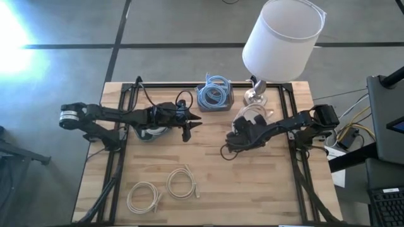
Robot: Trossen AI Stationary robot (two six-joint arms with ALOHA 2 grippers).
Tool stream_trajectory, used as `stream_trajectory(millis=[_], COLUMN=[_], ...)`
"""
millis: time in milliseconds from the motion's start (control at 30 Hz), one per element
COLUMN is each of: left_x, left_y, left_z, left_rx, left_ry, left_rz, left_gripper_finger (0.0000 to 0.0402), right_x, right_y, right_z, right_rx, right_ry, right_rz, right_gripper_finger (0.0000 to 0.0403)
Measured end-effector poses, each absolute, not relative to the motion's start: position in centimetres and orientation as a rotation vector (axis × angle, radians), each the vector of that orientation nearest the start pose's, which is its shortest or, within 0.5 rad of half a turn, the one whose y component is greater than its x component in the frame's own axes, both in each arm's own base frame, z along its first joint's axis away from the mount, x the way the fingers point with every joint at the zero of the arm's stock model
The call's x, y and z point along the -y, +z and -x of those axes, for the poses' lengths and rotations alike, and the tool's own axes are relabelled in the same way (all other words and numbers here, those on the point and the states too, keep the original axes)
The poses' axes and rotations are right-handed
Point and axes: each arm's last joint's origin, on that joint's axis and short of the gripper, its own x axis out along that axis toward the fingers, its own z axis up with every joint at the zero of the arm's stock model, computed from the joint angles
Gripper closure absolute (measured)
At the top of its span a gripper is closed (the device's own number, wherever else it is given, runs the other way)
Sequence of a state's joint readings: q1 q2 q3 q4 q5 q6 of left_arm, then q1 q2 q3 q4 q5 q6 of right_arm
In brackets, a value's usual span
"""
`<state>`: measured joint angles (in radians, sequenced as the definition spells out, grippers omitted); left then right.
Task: Sort HDMI cables
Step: Put the top right light brown HDMI cable into the white bin, then put the right light brown HDMI cable into the white bin
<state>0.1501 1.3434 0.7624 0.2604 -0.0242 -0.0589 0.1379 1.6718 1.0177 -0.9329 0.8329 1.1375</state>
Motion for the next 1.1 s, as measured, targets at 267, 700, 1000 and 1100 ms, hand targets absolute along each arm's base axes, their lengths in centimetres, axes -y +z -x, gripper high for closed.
stream_trajectory(millis=[267, 700, 1000, 1100], left_x=[-4.4, -4.4, -4.3, -3.8], left_y=[24.6, 24.6, 24.4, 24.5], left_z=[-28.7, -28.7, -28.6, -28.7], left_rx=[-0.318, -0.318, -0.329, -0.329], left_ry=[0.180, 0.180, 0.177, 0.134], left_rz=[0.069, 0.070, 0.110, 0.115], left_gripper_finger=[0.0289, 0.0289, 0.0289, 0.0289], right_x=[-1.5, -1.6, -2.3, -2.8], right_y=[17.4, 18.1, 21.6, 23.0], right_z=[-27.3, -27.9, -30.4, -31.2], right_rx=[-0.899, -0.930, -0.978, -0.972], right_ry=[-1.197, -1.146, -0.960, -0.892], right_rz=[-0.158, -0.104, -0.105, -0.127], right_gripper_finger=[0.0347, 0.0270, 0.0247, 0.0246])
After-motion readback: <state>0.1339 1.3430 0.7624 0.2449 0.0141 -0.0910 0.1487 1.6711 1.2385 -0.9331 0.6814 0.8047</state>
